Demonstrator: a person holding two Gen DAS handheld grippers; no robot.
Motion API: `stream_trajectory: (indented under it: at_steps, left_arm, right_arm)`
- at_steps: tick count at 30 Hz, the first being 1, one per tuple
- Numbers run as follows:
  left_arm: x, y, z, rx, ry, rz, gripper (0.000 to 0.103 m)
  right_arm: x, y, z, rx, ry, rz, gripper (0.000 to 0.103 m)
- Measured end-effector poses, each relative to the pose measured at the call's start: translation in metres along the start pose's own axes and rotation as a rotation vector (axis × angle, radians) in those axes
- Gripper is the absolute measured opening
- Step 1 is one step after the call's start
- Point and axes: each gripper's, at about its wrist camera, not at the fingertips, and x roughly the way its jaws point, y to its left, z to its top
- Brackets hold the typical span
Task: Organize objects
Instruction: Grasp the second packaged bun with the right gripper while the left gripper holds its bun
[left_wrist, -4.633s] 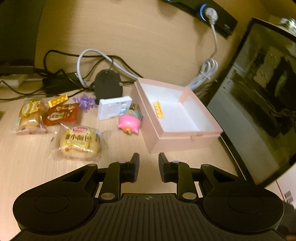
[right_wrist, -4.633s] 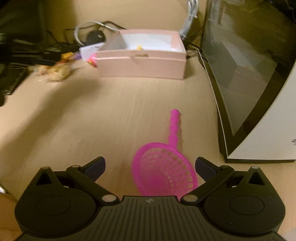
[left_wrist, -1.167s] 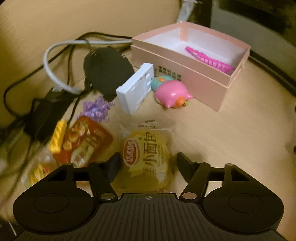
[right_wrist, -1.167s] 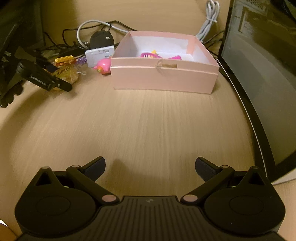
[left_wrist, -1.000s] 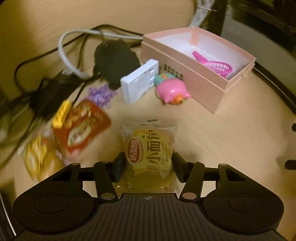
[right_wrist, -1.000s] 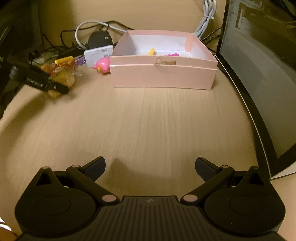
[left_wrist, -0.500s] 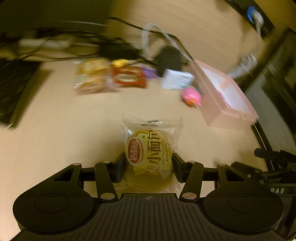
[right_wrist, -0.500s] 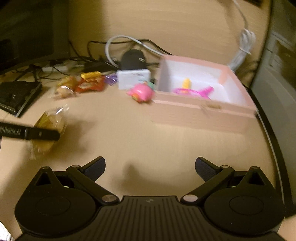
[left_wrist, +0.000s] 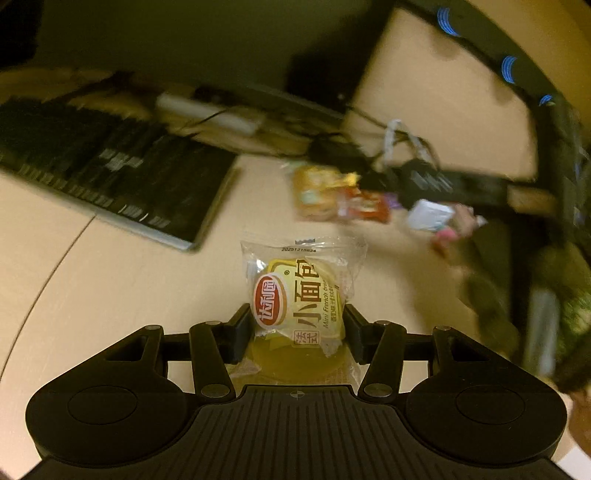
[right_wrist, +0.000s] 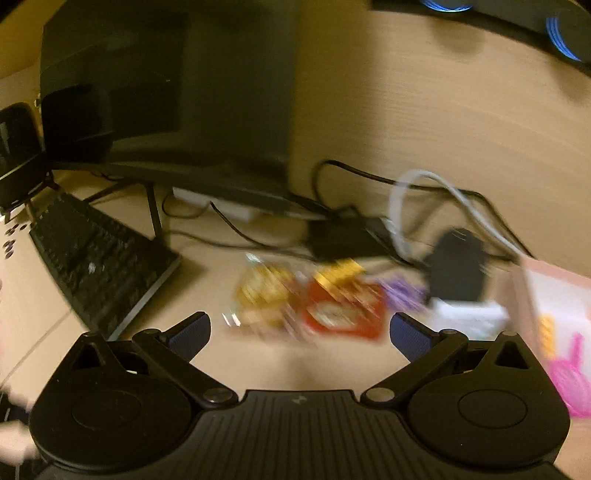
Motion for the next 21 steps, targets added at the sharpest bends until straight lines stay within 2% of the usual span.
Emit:
stream_trajectory:
  at_steps: [3,8,10,11,13,15,21]
  left_arm:
    - [-0.005,0.008,0.003,0.004,0.033,0.005,0.056]
    - [-0.013,0.015,0.007,0.020,-0.002,0.033,0.056]
    - [-0.012,0.020,0.004,0.009,0.012,0.043,0.056]
    - [-0.012,0.023,0.003,0.006,0.020,0.046,0.056]
    - [-0.013,0.025,0.001,0.002,0.025,0.051,0.056]
    - [-0.016,0.024,0.000,-0.002,0.013,0.052,0.056]
    - [-0.011,0.010,-0.004,0.004,0.017,0.025,0.056]
  right_arm:
    - [0.040,0.017,0.013,0.046,0.060,-0.023,0.103]
    - [0.086,0.029,0.018,0.032,0.091,-0.061,0.102]
    - [0.102,0.031,0.015,0.012,0.129,-0.076,0.089]
    - [0.106,0.032,0.013,0.008,0.148,-0.080,0.086]
    - [0.110,0.033,0.009,-0.005,0.165,-0.076,0.065]
    - [0.108,0.035,0.007,-0.020,0.171,-0.064,0.057]
    - [0.068,0.034,-0.007,-0.039,0.161,-0.004,0.055]
